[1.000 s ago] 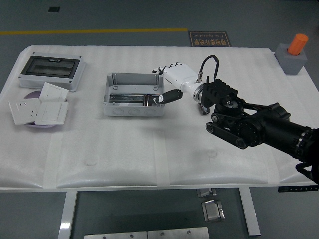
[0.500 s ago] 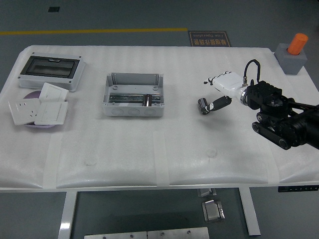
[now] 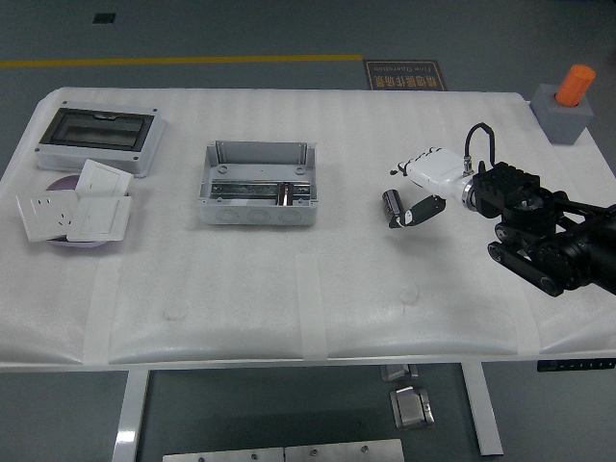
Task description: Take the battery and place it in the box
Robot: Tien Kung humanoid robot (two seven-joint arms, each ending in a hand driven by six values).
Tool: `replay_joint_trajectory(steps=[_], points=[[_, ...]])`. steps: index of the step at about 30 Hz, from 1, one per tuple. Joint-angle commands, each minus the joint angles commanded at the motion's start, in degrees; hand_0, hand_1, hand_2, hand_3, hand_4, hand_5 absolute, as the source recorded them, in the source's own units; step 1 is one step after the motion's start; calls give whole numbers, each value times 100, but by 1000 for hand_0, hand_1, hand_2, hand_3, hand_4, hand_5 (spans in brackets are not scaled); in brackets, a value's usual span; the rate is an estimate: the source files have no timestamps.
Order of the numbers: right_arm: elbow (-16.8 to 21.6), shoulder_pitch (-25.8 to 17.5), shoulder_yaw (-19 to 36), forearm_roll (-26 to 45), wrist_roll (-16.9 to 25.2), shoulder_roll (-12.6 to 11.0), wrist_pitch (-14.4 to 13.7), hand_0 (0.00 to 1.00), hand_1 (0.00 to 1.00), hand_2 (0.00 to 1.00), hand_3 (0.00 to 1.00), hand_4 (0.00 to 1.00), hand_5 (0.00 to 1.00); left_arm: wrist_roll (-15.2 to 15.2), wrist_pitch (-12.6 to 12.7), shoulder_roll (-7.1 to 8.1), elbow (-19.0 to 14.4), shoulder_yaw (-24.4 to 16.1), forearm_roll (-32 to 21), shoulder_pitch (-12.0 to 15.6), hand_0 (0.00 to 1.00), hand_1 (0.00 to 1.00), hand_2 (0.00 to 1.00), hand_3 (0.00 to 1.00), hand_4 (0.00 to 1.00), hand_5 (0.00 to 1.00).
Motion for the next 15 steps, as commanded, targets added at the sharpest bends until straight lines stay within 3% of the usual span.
replay_joint_trajectory(steps=[8, 9, 14, 15], points=[[-34, -51, 37, -73, -9, 43, -115, 907, 803, 803, 878, 998, 707, -22, 9, -4, -10, 34, -13, 1, 594, 616, 443, 607, 416, 452], [-50, -58, 53, -91, -6, 59, -113, 889, 789, 781, 857, 841, 586, -25, 11, -2, -10, 35, -14, -1, 593, 616, 443, 607, 416, 452], [-115, -83, 95, -123, 8, 108, -110, 889, 789, 781, 857, 841, 586, -28, 6, 1, -15, 38, 4, -1, 593, 616, 443, 607, 416, 452], [-126, -87, 102, -130, 12, 113, -107, 878, 762, 769, 821, 734, 496, -28, 5, 2, -17, 37, 9, -2, 593, 616, 443, 607, 415, 453]])
